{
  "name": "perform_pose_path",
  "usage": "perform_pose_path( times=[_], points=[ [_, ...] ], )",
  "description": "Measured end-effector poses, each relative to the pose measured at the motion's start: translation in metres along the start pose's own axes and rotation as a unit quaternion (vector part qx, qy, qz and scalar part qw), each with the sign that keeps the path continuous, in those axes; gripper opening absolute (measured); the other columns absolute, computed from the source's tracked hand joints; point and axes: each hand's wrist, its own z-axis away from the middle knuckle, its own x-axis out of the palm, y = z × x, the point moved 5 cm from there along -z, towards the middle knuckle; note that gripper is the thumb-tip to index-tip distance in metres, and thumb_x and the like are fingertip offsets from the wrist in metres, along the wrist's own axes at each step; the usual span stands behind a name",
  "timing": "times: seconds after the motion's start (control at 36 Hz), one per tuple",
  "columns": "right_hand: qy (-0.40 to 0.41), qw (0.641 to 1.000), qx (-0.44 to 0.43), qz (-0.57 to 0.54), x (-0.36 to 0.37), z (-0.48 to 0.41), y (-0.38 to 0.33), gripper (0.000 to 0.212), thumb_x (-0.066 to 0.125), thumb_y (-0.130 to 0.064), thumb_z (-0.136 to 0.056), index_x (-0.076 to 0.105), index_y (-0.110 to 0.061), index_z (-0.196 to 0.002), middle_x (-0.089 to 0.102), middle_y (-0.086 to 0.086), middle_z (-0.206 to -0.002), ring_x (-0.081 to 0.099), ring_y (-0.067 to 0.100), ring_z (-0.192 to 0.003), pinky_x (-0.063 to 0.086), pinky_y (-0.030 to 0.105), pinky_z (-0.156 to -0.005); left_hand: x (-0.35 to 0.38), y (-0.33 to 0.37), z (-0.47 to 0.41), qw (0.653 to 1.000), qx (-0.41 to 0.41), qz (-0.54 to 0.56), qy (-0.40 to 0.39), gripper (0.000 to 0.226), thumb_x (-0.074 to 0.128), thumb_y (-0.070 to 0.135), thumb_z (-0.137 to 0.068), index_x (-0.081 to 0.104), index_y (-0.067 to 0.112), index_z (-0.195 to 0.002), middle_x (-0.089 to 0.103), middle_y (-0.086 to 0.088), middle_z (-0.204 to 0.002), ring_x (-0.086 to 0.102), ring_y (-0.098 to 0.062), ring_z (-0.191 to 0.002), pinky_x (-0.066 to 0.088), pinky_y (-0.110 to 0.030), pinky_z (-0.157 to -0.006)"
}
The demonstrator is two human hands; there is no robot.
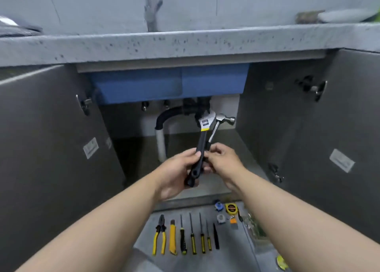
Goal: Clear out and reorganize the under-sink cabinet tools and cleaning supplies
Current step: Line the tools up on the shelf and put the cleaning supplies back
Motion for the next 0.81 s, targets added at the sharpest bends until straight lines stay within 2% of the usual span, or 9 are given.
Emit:
perform_pose_path(
  times=[0.06,0.17,0.22,0.31,0.47,0.56,0.64,0.72,0.81],
  points=[
    [-0.001,1.000,-0.010,0.017,-0.004,0.011,-0.009,0.006,0.061,-0.004,-0.096,0.060,-0.005,-0.090,0.058,0.004,-0.063,0.058,0.005,-0.043,0.044,0.017,-0.041,0.010,0.005,0.008,1.000,0.019,-0.022,0.013,0.018,0.053,0.029,-0.103,0.071,0.029,-0.106,0.066,-0.003,-0.101,0.062,-0.008,-0.076,0.036,-0.024,-0.058],
    [-0.032,0.999,0.004,0.021,0.002,0.029,-0.019,0.031,0.050,-0.022,-0.104,0.070,-0.012,-0.082,0.063,-0.001,-0.067,0.060,0.009,-0.056,0.038,0.018,-0.047,0.011,0.010,0.025,0.984,0.051,-0.122,0.116,0.019,0.053,0.029,-0.103,0.071,0.027,-0.099,0.064,0.006,-0.078,0.044,-0.005,-0.053,0.027,-0.020,-0.048],
    [-0.050,0.998,0.040,0.003,0.010,0.037,-0.022,0.033,0.045,-0.027,-0.105,0.071,-0.012,-0.092,0.062,0.000,-0.068,0.059,0.010,-0.055,0.038,0.021,-0.049,0.006,0.011,0.035,0.974,0.061,-0.153,0.156,0.021,0.054,0.030,-0.103,0.071,0.025,-0.093,0.060,0.012,-0.065,0.041,-0.005,-0.050,0.026,-0.019,-0.046],
    [-0.073,0.995,0.064,0.000,0.025,0.049,-0.023,0.031,0.047,-0.034,-0.102,0.071,-0.015,-0.095,0.057,-0.001,-0.066,0.055,0.010,-0.057,0.038,0.023,-0.051,-0.001,0.012,0.050,0.959,0.073,-0.202,0.183,0.024,0.052,0.029,-0.103,0.072,0.017,-0.096,0.062,0.012,-0.067,0.042,-0.005,-0.049,0.028,-0.018,-0.045],
    [-0.043,0.998,0.005,0.049,0.045,0.059,-0.023,0.028,0.062,-0.022,-0.097,0.056,-0.013,-0.071,0.048,-0.003,-0.058,0.045,0.006,-0.051,0.026,0.019,-0.044,-0.014,0.016,0.067,0.932,0.107,-0.266,0.223,0.019,0.054,0.020,-0.103,0.072,0.015,-0.101,0.055,0.021,-0.053,0.045,0.006,-0.046,0.031,-0.008,-0.044],
    [-0.050,0.997,0.058,0.014,0.051,0.051,-0.016,0.034,0.062,-0.019,-0.098,0.050,-0.018,-0.066,0.046,0.000,-0.062,0.040,0.007,-0.050,0.025,0.020,-0.042,-0.031,0.018,0.070,0.923,0.117,-0.273,0.244,0.016,0.059,0.032,-0.100,0.063,0.017,-0.094,0.053,0.012,-0.064,0.044,-0.001,-0.052,0.033,-0.015,-0.047],
    [-0.043,0.995,0.084,0.025,0.048,0.037,-0.004,0.028,0.053,-0.012,-0.102,0.049,-0.015,-0.074,0.070,0.014,-0.085,0.043,0.009,-0.047,0.032,0.020,-0.042,-0.062,0.019,0.066,0.898,0.118,-0.307,0.291,0.023,0.065,0.044,-0.094,0.047,0.029,-0.094,0.054,0.010,-0.079,0.048,-0.010,-0.066,0.039,-0.031,-0.060],
    [-0.048,0.992,0.099,0.059,0.045,0.016,0.015,0.028,0.047,-0.008,-0.104,0.045,-0.013,-0.076,0.072,0.024,-0.101,0.048,0.012,-0.045,0.038,0.022,-0.044,-0.106,0.008,0.051,0.860,0.068,-0.370,0.345,0.036,0.067,0.040,-0.093,0.035,0.035,-0.109,0.059,0.003,-0.095,0.056,-0.019,-0.077,0.048,-0.038,-0.074],
    [-0.063,0.986,0.125,0.089,0.046,-0.013,0.038,0.030,0.046,-0.008,-0.104,0.042,-0.013,-0.075,0.069,0.024,-0.097,0.049,0.014,-0.047,0.040,0.021,-0.043,-0.153,-0.012,0.028,0.830,0.004,-0.403,0.385,0.035,0.061,0.041,-0.097,0.042,0.033,-0.125,0.063,0.001,-0.105,0.063,-0.025,-0.089,0.048,-0.035,-0.076]
  ],
)
